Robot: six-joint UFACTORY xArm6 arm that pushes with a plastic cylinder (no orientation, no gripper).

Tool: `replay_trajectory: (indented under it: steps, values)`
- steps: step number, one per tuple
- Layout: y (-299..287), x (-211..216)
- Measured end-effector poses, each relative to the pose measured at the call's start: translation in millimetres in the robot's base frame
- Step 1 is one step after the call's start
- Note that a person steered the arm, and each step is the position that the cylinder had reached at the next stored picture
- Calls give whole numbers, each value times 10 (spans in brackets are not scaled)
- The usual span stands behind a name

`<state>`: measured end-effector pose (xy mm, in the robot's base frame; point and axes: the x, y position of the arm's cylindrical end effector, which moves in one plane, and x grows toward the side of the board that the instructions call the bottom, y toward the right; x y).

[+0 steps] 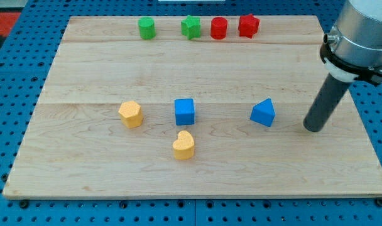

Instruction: Push the blue cube to the top right of the yellow hexagon

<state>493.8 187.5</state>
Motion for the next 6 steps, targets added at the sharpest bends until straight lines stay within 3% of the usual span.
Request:
replay_trajectory:
  steps: [1, 2, 3, 4, 5, 6]
  values:
    - [-779, -18]
    - [-1149, 3]
    - [-1120, -21]
    - [-1743, 98]
    - [-2300, 48]
    - [-2376, -273]
